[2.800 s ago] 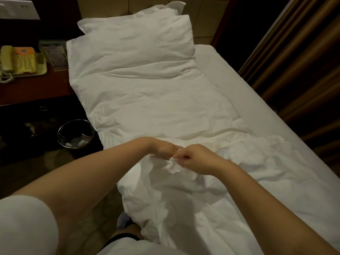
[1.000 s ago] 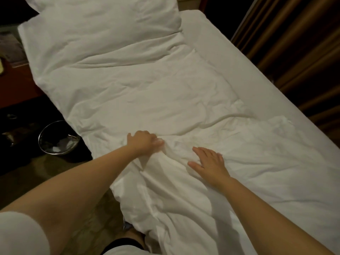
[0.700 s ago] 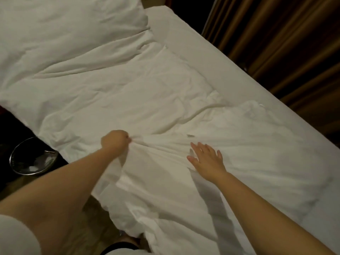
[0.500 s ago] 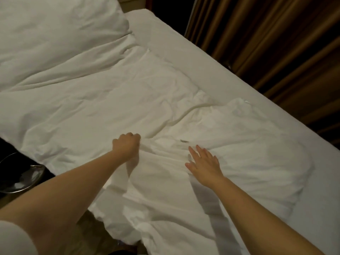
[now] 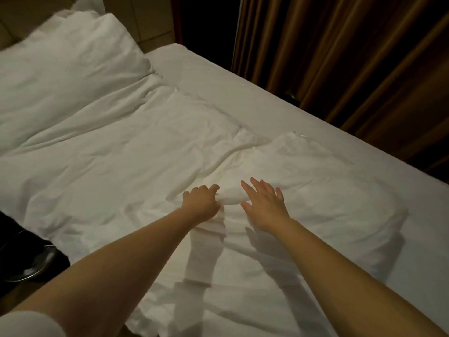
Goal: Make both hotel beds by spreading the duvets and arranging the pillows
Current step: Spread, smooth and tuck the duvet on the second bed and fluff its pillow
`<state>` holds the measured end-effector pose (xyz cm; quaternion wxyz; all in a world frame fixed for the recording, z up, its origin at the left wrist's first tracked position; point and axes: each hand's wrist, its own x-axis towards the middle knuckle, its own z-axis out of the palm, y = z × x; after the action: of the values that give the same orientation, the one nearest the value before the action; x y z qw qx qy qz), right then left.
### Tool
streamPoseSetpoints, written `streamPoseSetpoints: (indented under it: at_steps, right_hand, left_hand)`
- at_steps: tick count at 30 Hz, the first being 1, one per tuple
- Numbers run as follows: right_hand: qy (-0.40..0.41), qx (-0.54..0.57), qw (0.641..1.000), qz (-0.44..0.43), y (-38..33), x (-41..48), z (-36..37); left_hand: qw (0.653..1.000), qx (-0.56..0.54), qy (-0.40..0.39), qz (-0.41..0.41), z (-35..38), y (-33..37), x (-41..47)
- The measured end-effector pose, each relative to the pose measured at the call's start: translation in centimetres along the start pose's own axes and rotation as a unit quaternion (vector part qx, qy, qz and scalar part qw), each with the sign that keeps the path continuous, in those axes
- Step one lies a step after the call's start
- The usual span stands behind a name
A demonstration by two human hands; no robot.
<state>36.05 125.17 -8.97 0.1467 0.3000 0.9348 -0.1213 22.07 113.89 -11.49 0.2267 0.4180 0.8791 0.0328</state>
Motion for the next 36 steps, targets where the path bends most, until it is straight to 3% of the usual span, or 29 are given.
streamPoseSetpoints:
  at_steps: [5,13,18,21,26,31,36]
  right_hand:
    - [-0.035,0.002,0.999,-0.009,4.4,3.1,-0.3]
    - [-0.099,0.007,0.995,0.023,10.3,13.7,-1.5]
    - [-0.081,-0.059,0.995,0.004,13.3,18.7,-2.0]
    - [-0.099,-0.103,0.989,-0.039,14.4,21.6,-2.8]
    - [-0.148,-0.237,0.952,-0.127,15.3,25.6,-4.3]
    - [-0.082,-0.207,0.964,-0.147,19.9,24.7,-5.0]
    - [0.044,-0.16,0.964,-0.209,23.2,23.3,-2.4]
  left_hand:
    - [1.0,0.013,0.001,-0.014,0.1,2.3,1.5]
    - [0.994,-0.092,-0.05,0.016,1.6,4.3,10.6]
    - [0.986,-0.137,-0.098,0.01,2.4,6.0,17.1]
    - [0.974,-0.211,-0.082,-0.025,2.4,7.2,20.4]
    - [0.963,-0.26,-0.051,0.047,2.8,10.0,22.5]
    - [0.961,-0.251,0.024,0.113,3.8,11.5,22.5]
    - [0.979,-0.145,0.065,0.128,3.1,10.6,24.6]
